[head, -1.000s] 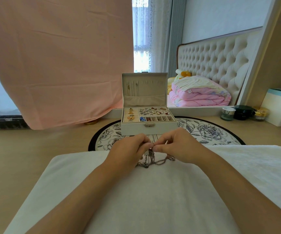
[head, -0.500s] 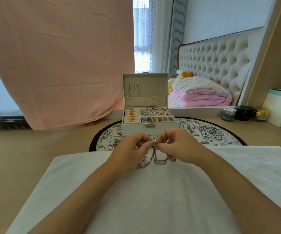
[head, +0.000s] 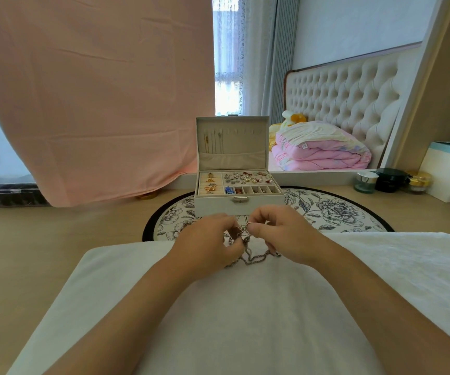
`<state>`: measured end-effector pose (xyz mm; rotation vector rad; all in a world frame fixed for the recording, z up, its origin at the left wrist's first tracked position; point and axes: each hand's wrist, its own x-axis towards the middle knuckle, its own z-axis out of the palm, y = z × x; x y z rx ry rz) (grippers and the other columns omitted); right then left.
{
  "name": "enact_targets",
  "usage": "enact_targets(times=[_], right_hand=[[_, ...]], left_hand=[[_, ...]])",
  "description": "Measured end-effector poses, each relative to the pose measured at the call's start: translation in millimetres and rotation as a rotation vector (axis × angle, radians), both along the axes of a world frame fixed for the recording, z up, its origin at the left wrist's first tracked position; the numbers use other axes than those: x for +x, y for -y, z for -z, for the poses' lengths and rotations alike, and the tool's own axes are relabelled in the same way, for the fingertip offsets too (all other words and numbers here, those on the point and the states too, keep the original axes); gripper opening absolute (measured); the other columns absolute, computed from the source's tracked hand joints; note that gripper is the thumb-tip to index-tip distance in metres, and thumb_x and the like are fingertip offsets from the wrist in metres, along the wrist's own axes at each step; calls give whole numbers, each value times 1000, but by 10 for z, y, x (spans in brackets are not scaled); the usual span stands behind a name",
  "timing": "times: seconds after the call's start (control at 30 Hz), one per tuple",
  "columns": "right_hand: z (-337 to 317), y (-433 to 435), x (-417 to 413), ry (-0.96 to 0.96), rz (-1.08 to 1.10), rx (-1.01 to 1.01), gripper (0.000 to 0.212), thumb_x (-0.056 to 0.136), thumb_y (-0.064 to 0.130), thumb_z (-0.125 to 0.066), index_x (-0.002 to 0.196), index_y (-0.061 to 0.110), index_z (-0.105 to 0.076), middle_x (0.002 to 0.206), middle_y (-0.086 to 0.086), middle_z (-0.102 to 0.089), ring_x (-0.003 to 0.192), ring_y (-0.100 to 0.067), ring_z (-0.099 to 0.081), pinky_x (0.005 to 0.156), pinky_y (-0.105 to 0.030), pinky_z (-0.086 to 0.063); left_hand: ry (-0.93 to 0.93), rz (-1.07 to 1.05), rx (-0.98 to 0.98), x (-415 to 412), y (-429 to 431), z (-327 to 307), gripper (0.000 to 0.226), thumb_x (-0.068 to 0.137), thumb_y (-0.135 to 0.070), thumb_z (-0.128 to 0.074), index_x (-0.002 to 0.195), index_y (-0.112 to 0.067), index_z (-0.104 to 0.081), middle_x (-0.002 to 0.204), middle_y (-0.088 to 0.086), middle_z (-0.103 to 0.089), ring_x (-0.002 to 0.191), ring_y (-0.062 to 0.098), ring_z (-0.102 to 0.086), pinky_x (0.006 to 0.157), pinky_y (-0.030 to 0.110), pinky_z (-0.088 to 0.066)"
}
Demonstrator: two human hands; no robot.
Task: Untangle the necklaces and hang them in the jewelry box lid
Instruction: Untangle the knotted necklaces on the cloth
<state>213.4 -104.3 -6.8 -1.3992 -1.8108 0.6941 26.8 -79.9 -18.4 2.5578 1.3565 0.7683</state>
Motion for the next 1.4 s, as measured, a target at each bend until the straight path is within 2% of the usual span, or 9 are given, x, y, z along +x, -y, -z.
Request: enact_targets(times=[0.2, 0.33, 0.4, 0.5, 0.63, 0.77, 0.87, 1.1, 1.4], right_hand=[[-13, 14, -45, -28, -151, -191, 40, 95, 36, -53, 69, 6, -46, 69, -8, -36, 64, -23, -33, 57, -32, -26], [-56, 26, 75, -43, -196, -235, 34, 86, 43, -68, 68, 16, -63, 71, -11, -43, 67, -25, -37, 64, -36, -31], [-76, 38, 106, -204, -198, -191, 20, 88, 38, -74, 80, 19, -76, 77, -14, -54, 73, -24, -47, 73, -36, -40], [-68, 7, 140, -488, -202, -178, 32, 86, 35, -65, 89, 4, -75, 87, -19, -62, 77, -28, -52, 76, -32, -50], [-36, -14, 20, -416, -150, -254, 25, 99, 25, -59, 82, 9, -68, 69, -4, -65, 60, -17, -51, 61, -24, -48], [-58, -40, 8, -455, -113, -260, 27, 103, 23, -54, 82, 9, -64, 58, 0, -49, 52, -11, -36, 51, -22, -31], [-66, -37, 37, -497, -118, -295, 26, 101, 23, -56, 81, 9, -61, 59, 0, -44, 53, -14, -28, 56, -27, -21], [-39, -29, 101, -568, -137, -214, 11, 89, -1, -68, 99, 5, -69, 98, -14, -68, 96, -28, -64, 96, -44, -53], [-96, 6, 14, -532, 31, -86, 19, 83, -3, -76, 94, 11, -76, 75, -8, -73, 55, -17, -64, 60, -31, -60]], left_hand=[[426, 108, -427, 34, 10, 40, 11, 93, -20, -56, 88, -22, -66, 67, -5, -58, 57, 16, -46, 58, 31, -38], [628, 148, -605, 41, 29, 11, 17, 85, -33, -57, 82, -21, -69, 83, 12, -61, 80, 29, -57, 83, 47, -50], [647, 124, -635, 24, 19, -7, 20, 88, -36, -56, 83, -23, -72, 86, 9, -64, 87, 26, -61, 94, 42, -49], [520, 158, -592, 19, 13, -5, 24, 101, -25, -55, 94, -5, -67, 74, 4, -53, 66, 17, -47, 65, 31, -40], [356, 156, -443, 50, 10, 51, 15, 97, -26, -62, 89, -15, -66, 67, -5, -56, 58, 10, -47, 57, 28, -41], [613, 168, -609, 76, 33, 39, 17, 97, -29, -60, 87, -19, -69, 74, 4, -57, 65, 20, -43, 64, 34, -36], [623, 144, -588, 119, 66, 27, 19, 101, -23, -54, 87, -18, -67, 80, 1, -62, 58, 6, -50, 58, 17, -39], [789, 194, -554, 56, 60, -29, 13, 101, -10, -54, 92, -12, -62, 70, -5, -68, 68, 11, -59, 78, 33, -54], [969, 124, -663, 54, 38, -26, 24, 102, -9, -48, 85, -12, -65, 81, 8, -66, 79, 20, -64, 97, 53, -54]])
